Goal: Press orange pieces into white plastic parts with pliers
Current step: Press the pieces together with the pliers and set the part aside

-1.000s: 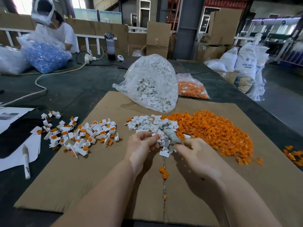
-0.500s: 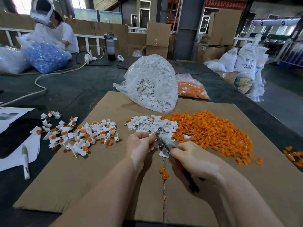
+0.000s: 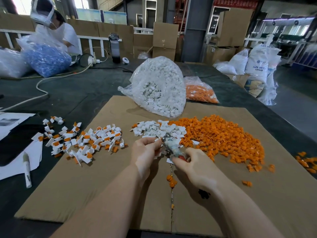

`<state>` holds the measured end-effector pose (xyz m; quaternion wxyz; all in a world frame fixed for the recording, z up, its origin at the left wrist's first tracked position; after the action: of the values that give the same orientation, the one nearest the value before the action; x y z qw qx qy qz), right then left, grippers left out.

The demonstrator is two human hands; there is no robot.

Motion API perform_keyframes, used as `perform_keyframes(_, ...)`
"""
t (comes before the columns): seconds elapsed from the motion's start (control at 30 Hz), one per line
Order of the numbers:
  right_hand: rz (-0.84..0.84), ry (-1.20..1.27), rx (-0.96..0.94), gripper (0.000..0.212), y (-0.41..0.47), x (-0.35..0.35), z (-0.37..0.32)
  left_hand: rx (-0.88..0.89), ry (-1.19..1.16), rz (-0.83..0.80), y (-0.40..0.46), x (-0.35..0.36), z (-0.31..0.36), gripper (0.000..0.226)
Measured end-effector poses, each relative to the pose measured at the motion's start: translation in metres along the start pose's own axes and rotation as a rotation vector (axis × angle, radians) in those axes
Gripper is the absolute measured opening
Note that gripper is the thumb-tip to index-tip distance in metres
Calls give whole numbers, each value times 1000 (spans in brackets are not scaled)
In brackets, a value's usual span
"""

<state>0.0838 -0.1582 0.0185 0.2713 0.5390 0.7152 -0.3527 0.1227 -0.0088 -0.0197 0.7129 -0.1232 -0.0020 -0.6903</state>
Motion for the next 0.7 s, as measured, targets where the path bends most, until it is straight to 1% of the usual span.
perform_keyframes(0.07,82,83,16,32,-2,-8,9,22,12,-4,-1,0,0,7)
perform_keyframes(0.1,136,83,40,33,-4,-14,14,49,37,-4,-2,-1,1,8)
perform_keyframes(0.17,268,-25,105,35,-6,-29,26,125,151,-1,-6,-1,5,13)
perform_keyframes(0.27,444,-264,191,42,-9,-49,39,206,357,-38,-11,4,9,21)
perform_keyframes(0.33,459,-409,244,46,-7,-51,47,222,392,-52,-13,6,9,22)
perform_keyframes(0.5,425,-647,349,60,-5,-44,58,233,444,-80,-12,10,7,21)
perform_keyframes(0.53,444,-674,328,58,-5,-42,54,238,453,-86,-12,10,7,21)
perform_keyframes(0.57,473,-654,257,54,-4,-39,46,245,460,-93,-12,11,7,21)
perform_keyframes(0.6,499,-596,129,46,-2,-34,34,253,465,-100,-12,11,8,21)
perform_keyframes(0.63,514,-517,-42,37,-2,-27,19,261,467,-103,-12,12,9,21)
perform_keyframes(0.67,523,-439,-206,32,-3,-20,4,270,471,-104,-12,13,9,21)
perform_keyframes(0.7,530,-365,-338,32,-6,-12,-9,281,479,-107,-12,13,10,21)
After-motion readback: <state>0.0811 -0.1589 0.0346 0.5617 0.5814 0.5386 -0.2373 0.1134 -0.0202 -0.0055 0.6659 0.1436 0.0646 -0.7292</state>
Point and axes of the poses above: each hand's wrist, its own y-axis towards the middle knuckle, its own x-axis out of the palm, z = x × y, the point moved 8 cm from there along y, towards the middle knuckle, and after that the axes turned 10 degrees about -z, right-handed, at the moved point
